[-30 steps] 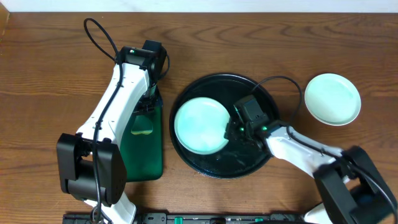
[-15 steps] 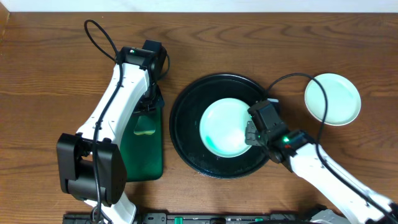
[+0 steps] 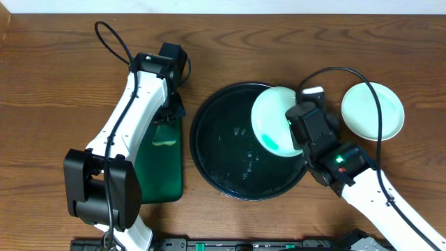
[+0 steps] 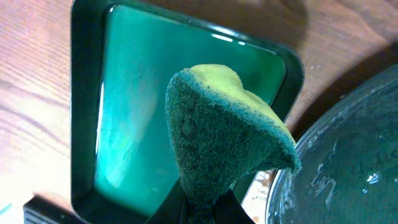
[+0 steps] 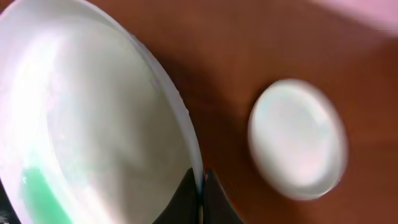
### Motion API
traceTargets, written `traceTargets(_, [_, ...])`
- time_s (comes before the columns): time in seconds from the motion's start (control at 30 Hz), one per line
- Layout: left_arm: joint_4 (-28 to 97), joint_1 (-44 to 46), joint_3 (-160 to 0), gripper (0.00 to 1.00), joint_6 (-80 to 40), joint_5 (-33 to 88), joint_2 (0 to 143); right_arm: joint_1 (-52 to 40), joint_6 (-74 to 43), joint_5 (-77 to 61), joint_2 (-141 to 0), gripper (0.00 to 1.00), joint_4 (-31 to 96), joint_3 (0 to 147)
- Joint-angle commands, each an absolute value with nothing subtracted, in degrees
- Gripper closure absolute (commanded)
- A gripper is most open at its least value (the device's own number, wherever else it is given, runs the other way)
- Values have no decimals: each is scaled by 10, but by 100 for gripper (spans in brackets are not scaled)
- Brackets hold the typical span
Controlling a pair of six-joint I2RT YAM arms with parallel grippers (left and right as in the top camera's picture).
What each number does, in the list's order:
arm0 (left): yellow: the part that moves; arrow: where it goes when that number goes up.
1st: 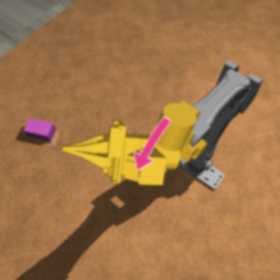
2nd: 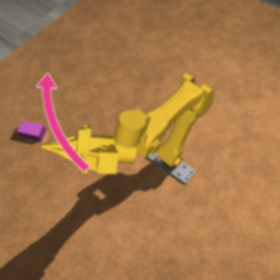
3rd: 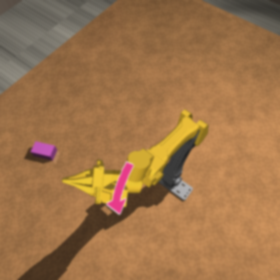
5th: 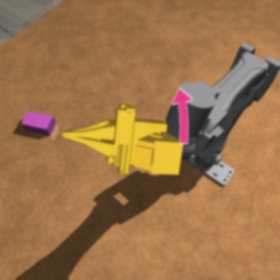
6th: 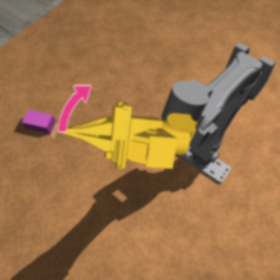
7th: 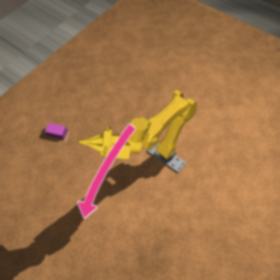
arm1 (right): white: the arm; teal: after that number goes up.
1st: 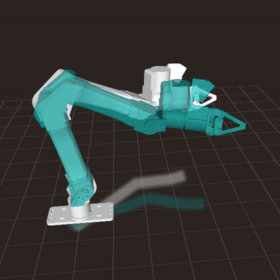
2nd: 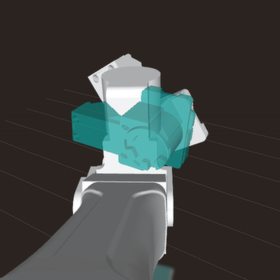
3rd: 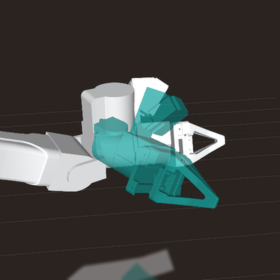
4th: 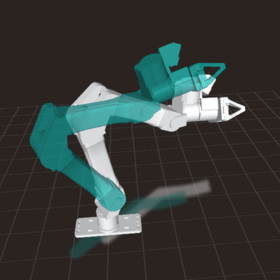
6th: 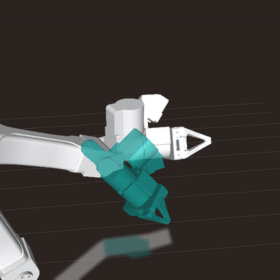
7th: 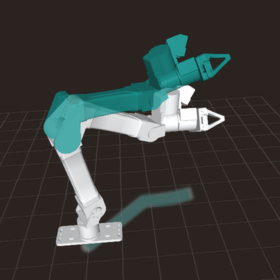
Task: Clean dirty plates on tray and stack at the side
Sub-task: 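Lift the cleaned plate with the right gripper and carry it rightward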
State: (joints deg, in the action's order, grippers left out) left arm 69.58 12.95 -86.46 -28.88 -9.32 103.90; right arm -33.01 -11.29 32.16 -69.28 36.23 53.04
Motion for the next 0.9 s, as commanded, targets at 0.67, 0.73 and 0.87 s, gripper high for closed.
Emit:
traceTargets(0.67, [634, 128, -801, 93, -274, -34, 1042, -520, 345, 745, -686, 99, 330, 594])
traceTargets(0.73, [632, 128, -801, 93, -274, -34, 1042, -543, 388, 780, -686, 99, 303, 594])
traceTargets(0.87, [631, 128, -801, 93, -274, -34, 1042, -585, 457, 809, -686, 99, 236, 594])
